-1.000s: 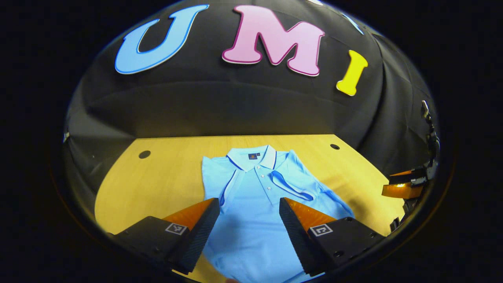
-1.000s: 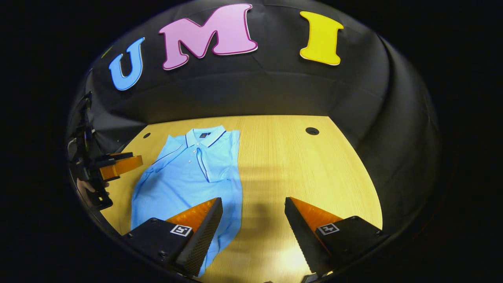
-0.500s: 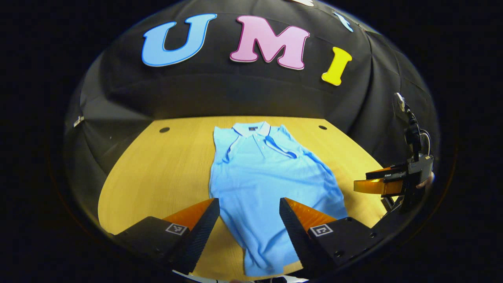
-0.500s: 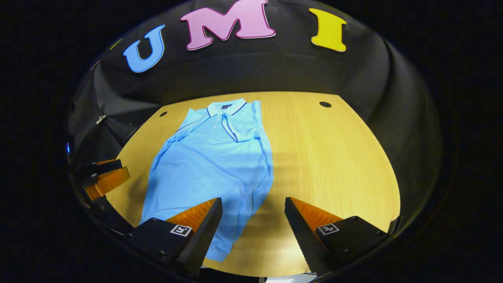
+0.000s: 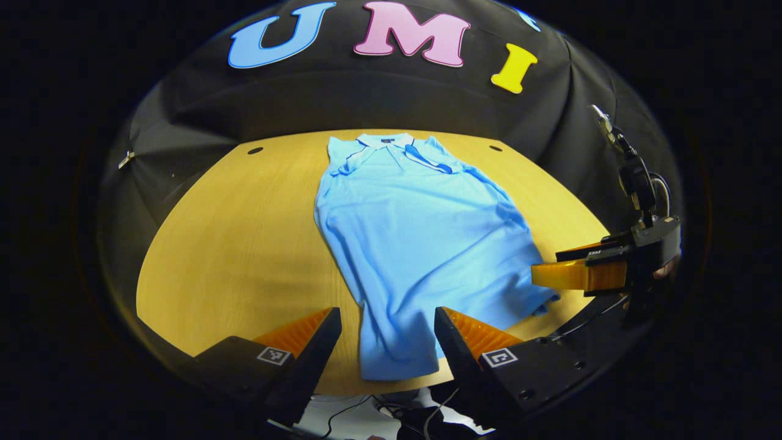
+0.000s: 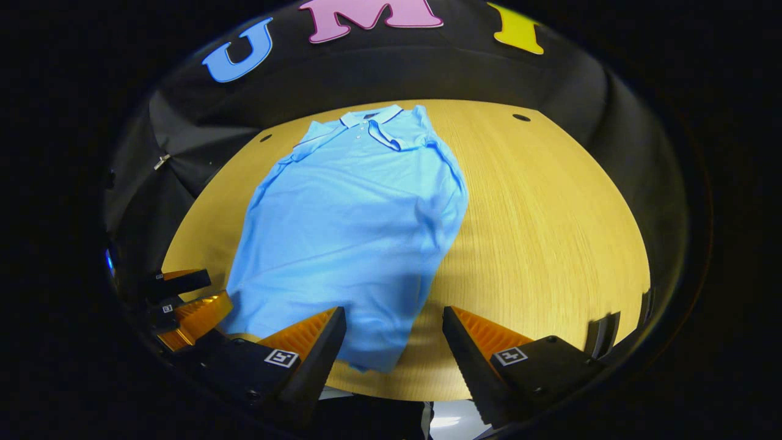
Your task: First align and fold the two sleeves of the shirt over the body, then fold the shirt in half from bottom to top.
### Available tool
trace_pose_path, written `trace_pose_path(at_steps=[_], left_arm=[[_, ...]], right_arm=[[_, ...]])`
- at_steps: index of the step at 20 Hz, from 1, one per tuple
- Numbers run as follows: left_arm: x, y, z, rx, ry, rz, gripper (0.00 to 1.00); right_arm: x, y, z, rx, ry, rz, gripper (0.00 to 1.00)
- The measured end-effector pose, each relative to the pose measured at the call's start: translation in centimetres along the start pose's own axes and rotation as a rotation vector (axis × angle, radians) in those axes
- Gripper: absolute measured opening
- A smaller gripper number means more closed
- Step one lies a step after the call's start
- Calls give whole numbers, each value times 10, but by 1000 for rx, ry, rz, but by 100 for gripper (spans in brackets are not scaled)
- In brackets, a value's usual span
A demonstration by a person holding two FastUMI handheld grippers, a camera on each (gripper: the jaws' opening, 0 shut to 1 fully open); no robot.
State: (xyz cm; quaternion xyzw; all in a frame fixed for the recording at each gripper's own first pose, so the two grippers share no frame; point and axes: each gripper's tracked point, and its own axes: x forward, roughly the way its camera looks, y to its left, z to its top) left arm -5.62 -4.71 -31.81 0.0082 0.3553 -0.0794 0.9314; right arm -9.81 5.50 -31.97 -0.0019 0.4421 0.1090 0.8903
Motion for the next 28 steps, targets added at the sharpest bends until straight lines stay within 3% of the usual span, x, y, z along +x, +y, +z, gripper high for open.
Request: trace_pose_path(at_steps=[6, 8, 9, 10, 11, 12, 13, 14, 16, 19, 20, 28], left_arm=[[13, -2, -25, 2, 50, 60, 100], [16, -6, -26, 6, 47, 48, 97], [15, -8, -25, 1, 45, 48, 94], [17, -10, -25, -3, 44, 43, 78], [17, -16, -25, -6, 46, 19, 73], [19, -24, -24, -9, 40, -12, 55], [19, -28, -22, -27, 31, -22, 36], [22, -29, -21, -41, 29, -28, 17], [22, -27, -21, -82, 41, -31, 7], [22, -28, -20, -125, 63, -41, 7], [22, -29, -19, -120, 66, -37, 6], [7, -26, -13, -188, 105, 8, 6]], right_arm=[[8, 3, -10, -18, 14, -31, 98], [9, -2, -11, -51, 9, -64, 94], [10, -4, -11, -82, 2, -80, 86], [11, -3, -13, -111, 6, -77, 81], [12, 1, -12, -119, 5, -54, 63], [11, 2, -12, -101, 8, -47, 51], [11, 3, -11, -70, 12, -40, 28], [11, 2, -11, -48, 12, -37, 19], [7, 11, -13, -28, 38, 28, 9], [12, 8, -12, -22, 56, 67, 0], [12, 8, -13, -23, 65, 69, 5], [-7, 1, 8, -38, 76, 82, 5]])
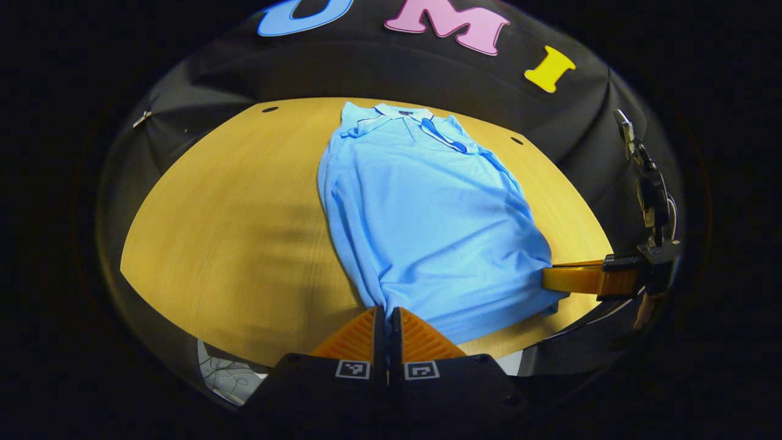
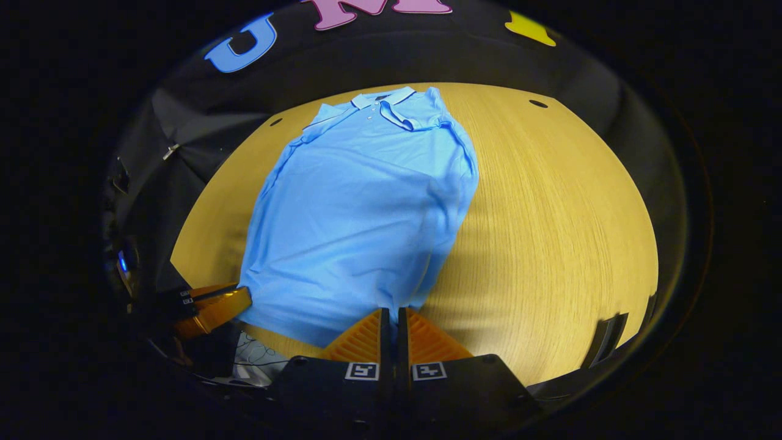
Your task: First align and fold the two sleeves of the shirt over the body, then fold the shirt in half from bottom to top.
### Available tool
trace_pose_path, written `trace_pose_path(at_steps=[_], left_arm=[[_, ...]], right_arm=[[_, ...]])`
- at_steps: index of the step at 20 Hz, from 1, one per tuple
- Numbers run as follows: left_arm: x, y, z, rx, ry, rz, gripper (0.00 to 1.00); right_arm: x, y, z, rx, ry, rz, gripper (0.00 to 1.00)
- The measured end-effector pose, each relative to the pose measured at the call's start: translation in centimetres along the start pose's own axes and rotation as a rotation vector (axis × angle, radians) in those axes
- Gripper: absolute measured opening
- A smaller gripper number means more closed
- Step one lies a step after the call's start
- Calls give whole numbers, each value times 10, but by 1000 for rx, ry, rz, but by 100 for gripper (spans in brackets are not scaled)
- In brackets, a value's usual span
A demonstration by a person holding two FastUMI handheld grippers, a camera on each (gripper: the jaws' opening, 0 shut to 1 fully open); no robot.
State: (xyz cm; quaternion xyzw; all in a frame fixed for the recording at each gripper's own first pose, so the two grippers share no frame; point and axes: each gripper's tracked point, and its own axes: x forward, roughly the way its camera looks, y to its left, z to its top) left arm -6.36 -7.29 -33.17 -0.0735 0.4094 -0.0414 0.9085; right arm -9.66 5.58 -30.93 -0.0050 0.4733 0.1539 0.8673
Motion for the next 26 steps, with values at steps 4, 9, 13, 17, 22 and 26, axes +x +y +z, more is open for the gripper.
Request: trace_pose_path(at_steps=[4, 9, 13, 17, 22, 26], left_arm=[[-17, -8, 27, 12, -22, 5, 6], [-25, -19, 102, 13, -99, -5, 6], [-24, -21, 162, -2, -140, -1, 6], [-15, -20, 208, -19, -160, -6, 6], [4, -12, 271, -34, -195, -11, 6], [30, -6, 324, -55, -234, -15, 6]], right_arm=[[-15, 3, 30, -40, -21, 24, 5], [-26, 7, 95, -61, -90, 60, 5], [-23, 8, 157, -99, -148, 76, 5], [-16, 15, 216, -117, -195, 108, 5], [3, 15, 282, -121, -242, 129, 5], [26, 13, 335, -119, -283, 134, 5]])
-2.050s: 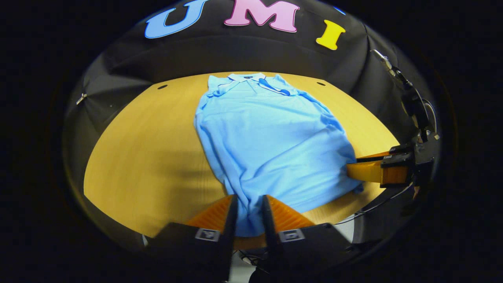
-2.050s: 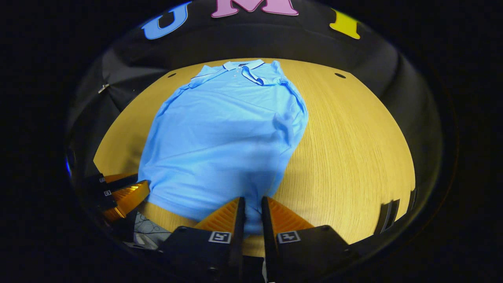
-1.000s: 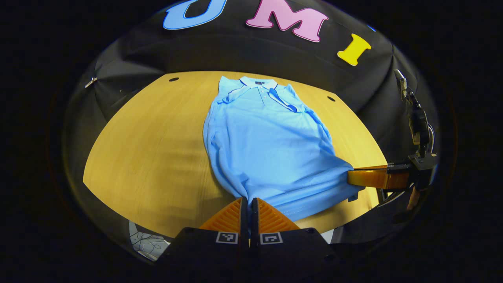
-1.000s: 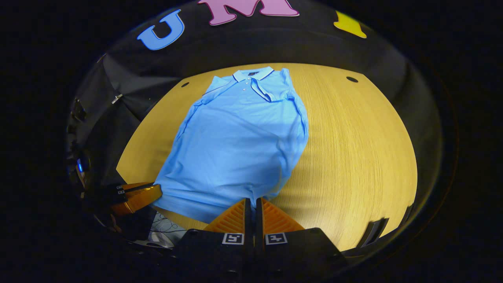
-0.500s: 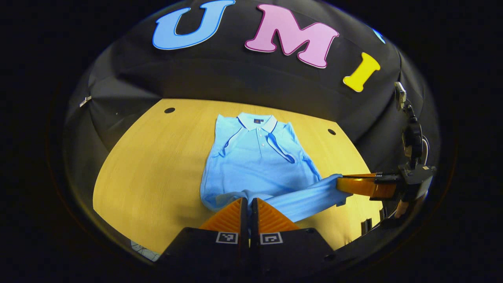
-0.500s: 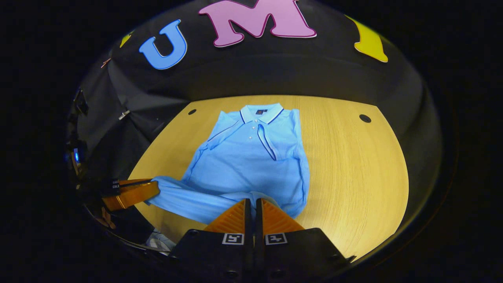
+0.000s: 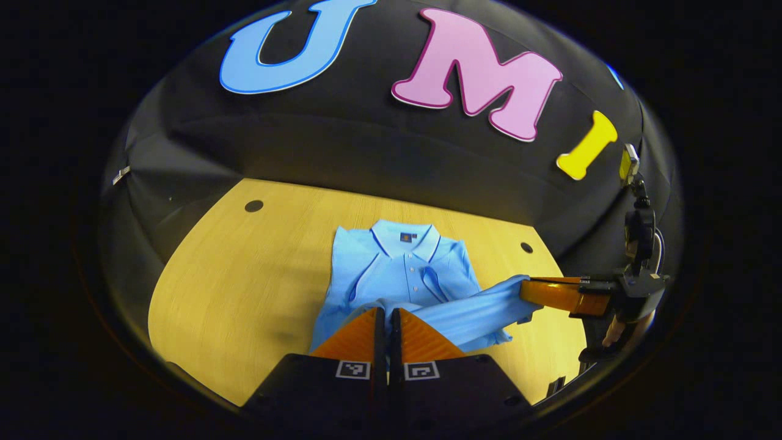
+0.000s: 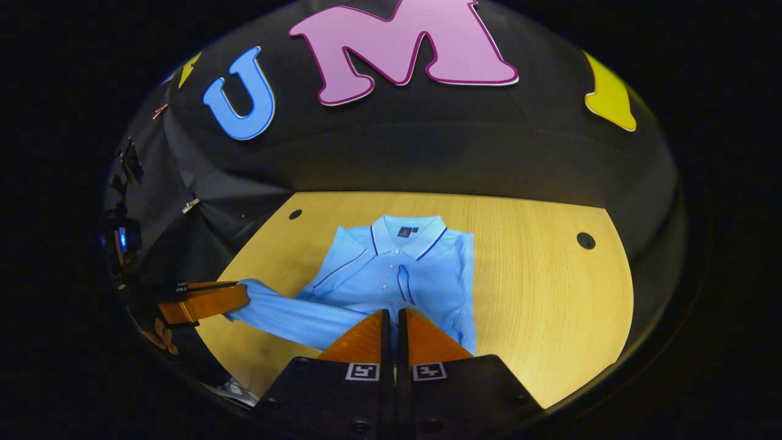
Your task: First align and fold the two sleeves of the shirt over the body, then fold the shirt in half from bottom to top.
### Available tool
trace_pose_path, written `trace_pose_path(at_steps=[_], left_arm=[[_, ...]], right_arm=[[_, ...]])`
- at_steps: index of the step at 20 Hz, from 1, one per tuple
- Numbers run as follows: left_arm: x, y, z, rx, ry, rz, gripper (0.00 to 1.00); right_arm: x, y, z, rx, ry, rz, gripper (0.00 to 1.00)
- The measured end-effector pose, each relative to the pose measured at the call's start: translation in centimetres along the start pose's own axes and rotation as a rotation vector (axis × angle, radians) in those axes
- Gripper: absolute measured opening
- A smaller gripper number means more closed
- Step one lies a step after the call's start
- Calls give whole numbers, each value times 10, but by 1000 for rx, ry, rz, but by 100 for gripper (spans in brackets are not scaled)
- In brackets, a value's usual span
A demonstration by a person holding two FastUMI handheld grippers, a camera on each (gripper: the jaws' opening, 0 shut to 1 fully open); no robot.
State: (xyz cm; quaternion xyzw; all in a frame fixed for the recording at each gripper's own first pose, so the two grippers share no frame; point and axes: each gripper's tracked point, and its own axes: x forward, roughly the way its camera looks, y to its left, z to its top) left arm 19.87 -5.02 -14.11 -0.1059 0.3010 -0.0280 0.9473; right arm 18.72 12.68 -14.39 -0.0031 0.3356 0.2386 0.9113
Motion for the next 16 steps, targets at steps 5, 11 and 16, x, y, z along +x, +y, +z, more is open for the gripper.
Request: trace_pose_path(at_steps=[5, 11, 16], left_arm=[[61, 13, 58, 34, -48, 28, 6], [149, 29, 103, 80, -61, 30, 1], [214, 52, 109, 135, -49, 55, 6]], right_arm=[[54, -11, 51, 16, -51, 7, 5], [133, -33, 103, 5, -110, -31, 5], [191, -59, 111, -1, -115, -76, 5]])
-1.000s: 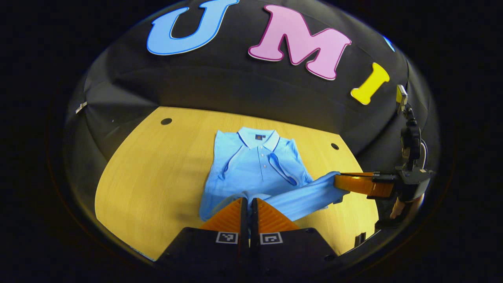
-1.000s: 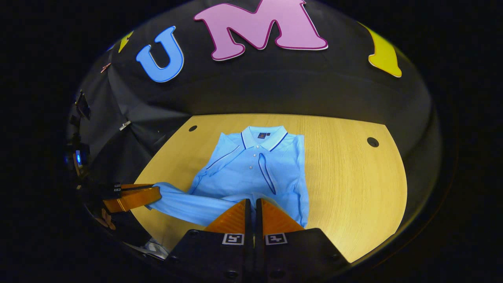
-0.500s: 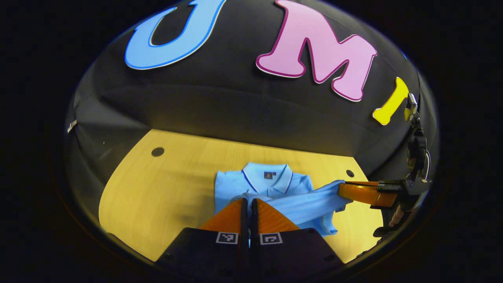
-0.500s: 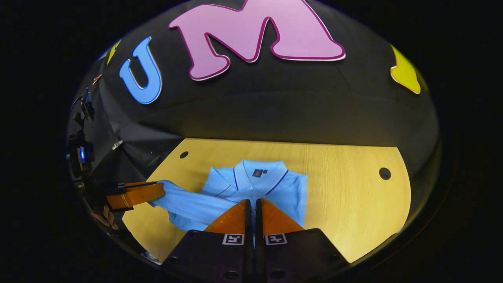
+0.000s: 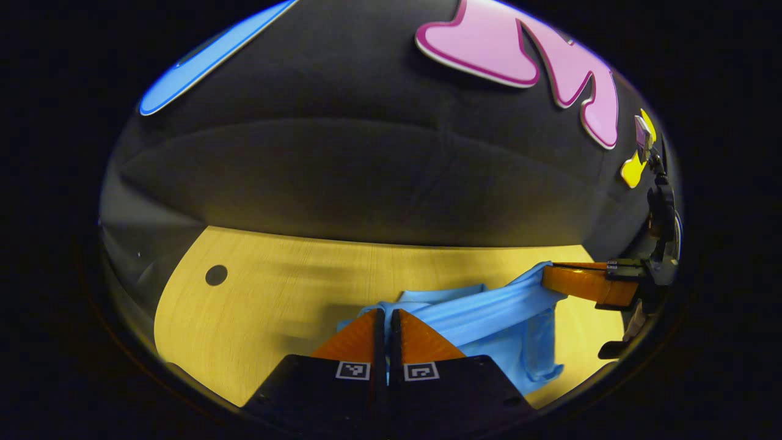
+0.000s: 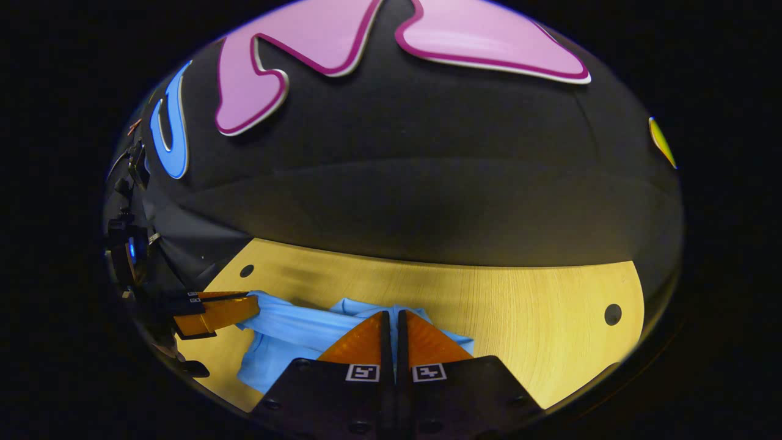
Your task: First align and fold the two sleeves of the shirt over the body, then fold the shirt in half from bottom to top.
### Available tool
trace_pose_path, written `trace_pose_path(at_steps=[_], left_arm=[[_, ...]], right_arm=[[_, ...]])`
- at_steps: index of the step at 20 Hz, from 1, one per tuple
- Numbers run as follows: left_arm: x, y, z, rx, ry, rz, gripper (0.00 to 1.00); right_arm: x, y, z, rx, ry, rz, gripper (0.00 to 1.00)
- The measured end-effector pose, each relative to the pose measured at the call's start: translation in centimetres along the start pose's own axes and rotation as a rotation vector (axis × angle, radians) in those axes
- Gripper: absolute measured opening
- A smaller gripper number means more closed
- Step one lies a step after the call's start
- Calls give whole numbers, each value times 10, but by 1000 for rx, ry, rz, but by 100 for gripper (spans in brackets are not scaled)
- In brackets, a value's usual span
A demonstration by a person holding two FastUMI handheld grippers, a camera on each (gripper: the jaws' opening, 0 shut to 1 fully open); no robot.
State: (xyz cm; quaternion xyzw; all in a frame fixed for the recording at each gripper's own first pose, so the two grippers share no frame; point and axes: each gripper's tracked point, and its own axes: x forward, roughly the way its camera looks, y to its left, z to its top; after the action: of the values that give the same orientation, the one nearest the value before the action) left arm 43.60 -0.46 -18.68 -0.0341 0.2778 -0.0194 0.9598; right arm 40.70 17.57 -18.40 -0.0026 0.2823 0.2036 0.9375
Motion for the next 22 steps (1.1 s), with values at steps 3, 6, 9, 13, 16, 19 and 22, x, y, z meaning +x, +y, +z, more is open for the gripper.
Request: trace_pose_path(at_steps=[3, 6, 9, 13, 16, 19, 22], left_arm=[[32, 5, -15, -7, 17, -14, 6], [58, 8, -33, -32, 38, -16, 6], [73, 19, -45, -15, 50, 32, 7], [53, 22, -27, 38, -21, 80, 31], [30, 6, -10, 94, -114, 49, 83], [-25, -9, 9, 118, -211, 48, 99], [-85, -26, 21, 122, -287, 27, 99]], right_arm=[[31, -14, -27, -11, 46, -27, 5], [53, -21, -48, -16, 69, -41, 5], [56, -34, -50, -35, 66, -85, 12], [34, -45, -35, -22, -26, -144, 71], [8, -49, -24, -15, -83, -188, 99], [-28, -45, -15, -23, -133, -226, 99], [-66, -28, 0, -37, -190, -242, 98]])
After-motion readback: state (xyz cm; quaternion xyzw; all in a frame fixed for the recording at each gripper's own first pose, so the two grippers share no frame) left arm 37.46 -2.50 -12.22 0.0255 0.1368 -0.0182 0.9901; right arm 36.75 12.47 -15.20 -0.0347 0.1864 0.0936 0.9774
